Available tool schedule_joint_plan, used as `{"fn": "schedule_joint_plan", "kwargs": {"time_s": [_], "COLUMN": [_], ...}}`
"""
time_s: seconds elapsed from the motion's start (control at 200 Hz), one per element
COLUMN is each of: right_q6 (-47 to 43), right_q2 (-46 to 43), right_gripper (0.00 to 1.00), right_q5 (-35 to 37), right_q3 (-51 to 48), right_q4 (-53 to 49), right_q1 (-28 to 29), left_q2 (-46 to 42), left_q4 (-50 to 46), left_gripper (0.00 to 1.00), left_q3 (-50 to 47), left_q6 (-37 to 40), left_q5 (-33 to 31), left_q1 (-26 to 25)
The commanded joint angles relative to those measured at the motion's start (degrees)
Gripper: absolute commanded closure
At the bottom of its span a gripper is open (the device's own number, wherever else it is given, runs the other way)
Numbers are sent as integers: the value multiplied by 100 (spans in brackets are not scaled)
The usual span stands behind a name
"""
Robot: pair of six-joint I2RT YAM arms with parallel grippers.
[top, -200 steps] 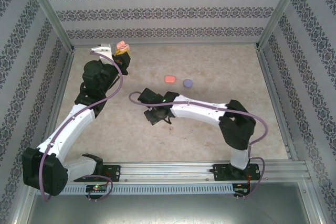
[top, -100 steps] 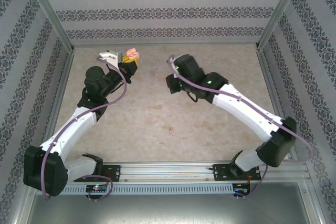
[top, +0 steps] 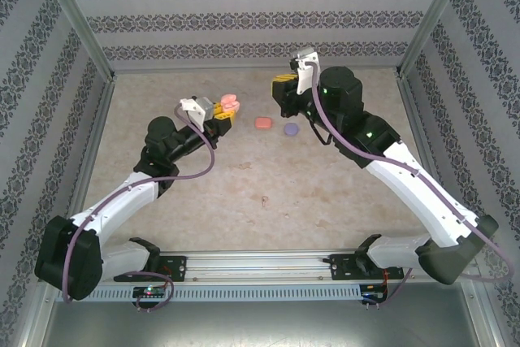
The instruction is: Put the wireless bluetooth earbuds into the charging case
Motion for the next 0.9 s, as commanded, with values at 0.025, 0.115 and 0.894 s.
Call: {"fn": "schedule_joint_plan", "kwargs": {"time_s": [0.025, 0.115, 0.894], "right_q6": [-329, -424, -777], "right_q2": [-244, -337, -409], "right_gripper": [86, 86, 87], "right_q5": [-307, -419, -832], "right_q3": [-455, -657, -1071], "right_q4": [1004, 1315, 1955], "right_q1": [-104, -138, -142], "left_q2": [297, 574, 1364], "left_q4": [677, 878, 1290], "left_gripper": [100, 100, 100], "left_q3": [2, 184, 1470], "left_q6": [684, 845, 750], "left_q5": [-376, -481, 311], "left_q1": [-277, -417, -724]}}
